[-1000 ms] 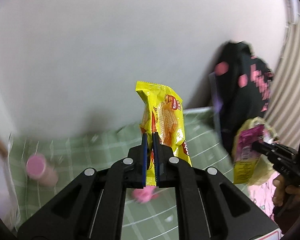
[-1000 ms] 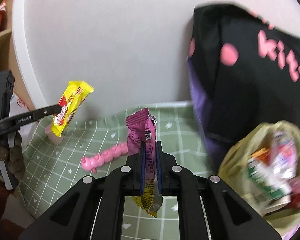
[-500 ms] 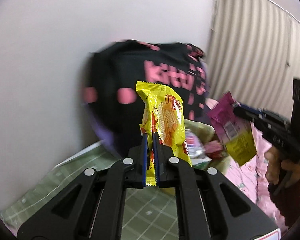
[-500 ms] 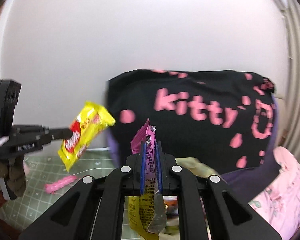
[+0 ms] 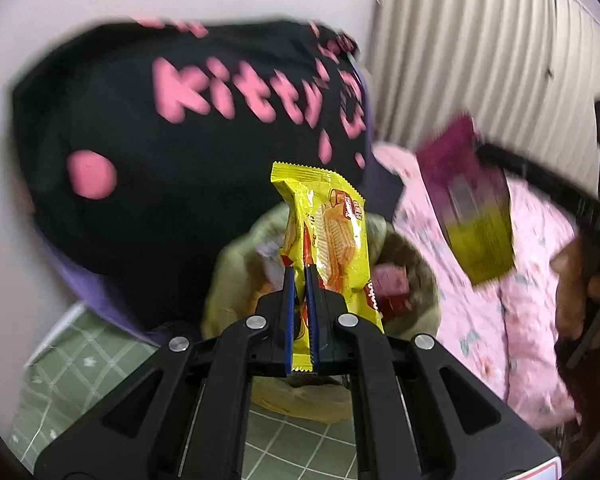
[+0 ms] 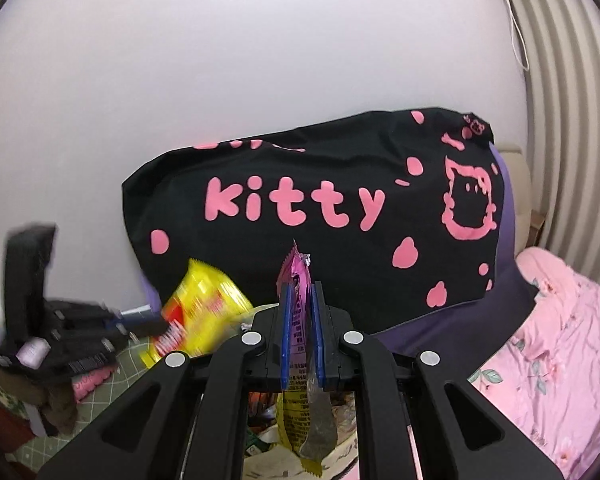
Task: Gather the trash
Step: 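Carry both wrappers to the yellow bag bin and open both grippers inside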
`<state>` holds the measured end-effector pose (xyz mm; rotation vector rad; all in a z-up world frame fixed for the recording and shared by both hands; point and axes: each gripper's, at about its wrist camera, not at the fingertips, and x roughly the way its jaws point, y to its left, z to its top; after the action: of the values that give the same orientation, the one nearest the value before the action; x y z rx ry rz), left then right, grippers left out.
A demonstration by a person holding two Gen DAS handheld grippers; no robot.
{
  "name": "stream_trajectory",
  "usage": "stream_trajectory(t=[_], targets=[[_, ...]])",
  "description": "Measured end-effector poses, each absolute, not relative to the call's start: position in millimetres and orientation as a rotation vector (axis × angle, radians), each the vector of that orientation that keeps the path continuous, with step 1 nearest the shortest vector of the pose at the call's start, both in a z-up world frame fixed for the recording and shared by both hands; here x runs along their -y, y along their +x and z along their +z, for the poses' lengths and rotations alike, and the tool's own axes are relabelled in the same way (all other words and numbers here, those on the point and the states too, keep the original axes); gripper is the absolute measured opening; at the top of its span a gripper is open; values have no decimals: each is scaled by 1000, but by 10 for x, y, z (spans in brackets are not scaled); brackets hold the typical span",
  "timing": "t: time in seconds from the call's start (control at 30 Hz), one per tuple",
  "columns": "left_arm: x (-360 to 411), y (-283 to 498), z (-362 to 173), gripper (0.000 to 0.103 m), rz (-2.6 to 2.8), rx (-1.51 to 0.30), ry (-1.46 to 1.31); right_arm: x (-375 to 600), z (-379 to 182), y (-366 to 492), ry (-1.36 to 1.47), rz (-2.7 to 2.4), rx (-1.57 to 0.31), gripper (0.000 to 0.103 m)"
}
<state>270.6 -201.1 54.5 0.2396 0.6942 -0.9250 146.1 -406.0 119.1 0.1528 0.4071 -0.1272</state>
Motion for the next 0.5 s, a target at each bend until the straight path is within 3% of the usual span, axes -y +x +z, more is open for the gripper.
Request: stream_trajectory(t=[0.2, 0.5], targets=[[2459, 2831, 21, 6, -906, -764, 427, 4202, 920, 1788, 220, -86, -455, 10], [2544, 3046, -117, 4, -909, -826, 358, 4195, 108, 2187, 276, -65, -648, 10]])
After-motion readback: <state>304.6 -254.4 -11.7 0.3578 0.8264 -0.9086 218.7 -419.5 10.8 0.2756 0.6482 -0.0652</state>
